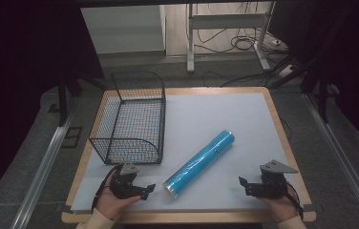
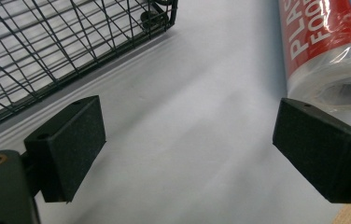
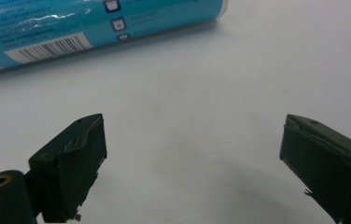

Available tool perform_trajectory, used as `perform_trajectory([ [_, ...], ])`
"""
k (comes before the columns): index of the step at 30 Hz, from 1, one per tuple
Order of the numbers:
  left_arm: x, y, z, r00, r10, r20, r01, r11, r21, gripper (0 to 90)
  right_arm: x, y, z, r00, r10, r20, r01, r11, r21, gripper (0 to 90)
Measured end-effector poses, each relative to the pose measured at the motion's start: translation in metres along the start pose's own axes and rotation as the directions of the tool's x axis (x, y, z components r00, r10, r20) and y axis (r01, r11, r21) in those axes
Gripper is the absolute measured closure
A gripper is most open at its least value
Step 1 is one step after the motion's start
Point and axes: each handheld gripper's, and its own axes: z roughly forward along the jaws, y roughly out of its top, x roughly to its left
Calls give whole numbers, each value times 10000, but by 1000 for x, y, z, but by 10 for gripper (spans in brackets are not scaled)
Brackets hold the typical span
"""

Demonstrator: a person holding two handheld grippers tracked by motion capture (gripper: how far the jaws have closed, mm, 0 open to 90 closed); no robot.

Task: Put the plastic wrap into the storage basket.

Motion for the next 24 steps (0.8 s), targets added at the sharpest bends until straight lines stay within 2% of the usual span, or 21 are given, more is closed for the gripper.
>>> perform_trajectory([
  [4, 0, 1, 0, 10000, 39, -14, -39, 10000, 43, 93, 1, 2, -1, 9999, -80, -133, 78, 9999, -135, 94],
  [9, 0, 0, -1, 10000, -10, 0, 10, 10000, 86, 92, 2, 3, -4, 9997, -221, 56, 223, 9995, -205, 96],
  [12, 0, 0, -3, 10000, 16, -7, -16, 10000, 35, 92, 2, 2, -2, 9996, -263, 106, 263, 9996, -41, 96],
  [13, 0, 0, -3, 10000, 16, -3, -16, 10000, 37, 92, 3, 2, -2, 9997, -221, 59, 222, 9998, -25, 96],
  [14, 0, 0, -2, 10000, 3, 22, -3, 10000, 56, 92, 3, 3, -4, 9998, 18, -173, -19, 10000, -84, 96],
  [17, -1, 1, -2, 10000, 5, 28, -5, 10000, 68, 92, 2, 3, -4, 9996, 139, -260, -143, 9998, -145, 96],
  [20, -4, 3, -5, 10000, 13, 72, -13, 10000, 72, 92, 1, 3, -3, 9996, 159, -245, -162, 9998, -102, 96],
  [22, -7, 6, -10, 9996, 29, 284, -29, 10000, 22, 92, -1, 3, -2, 9997, 112, -216, -113, 9999, -59, 96],
  [24, -12, 11, -15, 9998, 65, 197, -64, 10000, -45, 92, -1, 3, -3, 9997, 97, -219, -99, 9999, -100, 97],
])
